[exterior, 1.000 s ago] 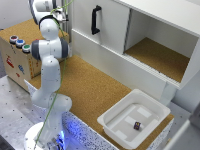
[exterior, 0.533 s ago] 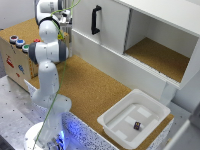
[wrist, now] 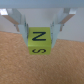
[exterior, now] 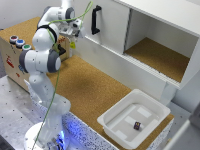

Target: Place the yellow object on the table

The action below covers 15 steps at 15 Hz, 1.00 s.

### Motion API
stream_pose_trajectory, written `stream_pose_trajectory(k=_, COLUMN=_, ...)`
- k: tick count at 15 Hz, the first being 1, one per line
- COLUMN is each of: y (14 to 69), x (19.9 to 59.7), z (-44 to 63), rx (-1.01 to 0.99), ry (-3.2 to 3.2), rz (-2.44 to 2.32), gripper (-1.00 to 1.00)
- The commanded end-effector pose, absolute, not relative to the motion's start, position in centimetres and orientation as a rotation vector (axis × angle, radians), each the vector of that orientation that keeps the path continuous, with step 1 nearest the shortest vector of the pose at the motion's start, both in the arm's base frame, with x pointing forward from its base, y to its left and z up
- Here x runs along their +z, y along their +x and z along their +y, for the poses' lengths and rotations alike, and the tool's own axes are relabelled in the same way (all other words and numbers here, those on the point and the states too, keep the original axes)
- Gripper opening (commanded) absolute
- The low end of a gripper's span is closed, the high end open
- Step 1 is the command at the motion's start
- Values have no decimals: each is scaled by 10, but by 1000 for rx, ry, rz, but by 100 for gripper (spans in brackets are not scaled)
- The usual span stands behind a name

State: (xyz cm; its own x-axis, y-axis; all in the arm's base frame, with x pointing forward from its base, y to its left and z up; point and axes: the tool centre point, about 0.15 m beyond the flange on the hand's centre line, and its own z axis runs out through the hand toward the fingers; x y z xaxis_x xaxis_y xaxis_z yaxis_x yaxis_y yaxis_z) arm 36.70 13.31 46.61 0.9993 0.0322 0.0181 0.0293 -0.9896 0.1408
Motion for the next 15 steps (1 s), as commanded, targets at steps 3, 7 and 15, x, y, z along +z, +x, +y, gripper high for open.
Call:
stream_pose_trajectory(k=3, y=318, x=413, z=61, rx=-30, ry=3099, rz=-330, gripper=-100)
stream_pose_trajectory(k=7, y=324, x=370, z=66, rx=-22, ry=3117, rz=-334, gripper=-100)
stream_pose_trajectory(k=15, y=350, x=274, z=96, rx=-25, ry=3068, rz=-318, gripper=-100)
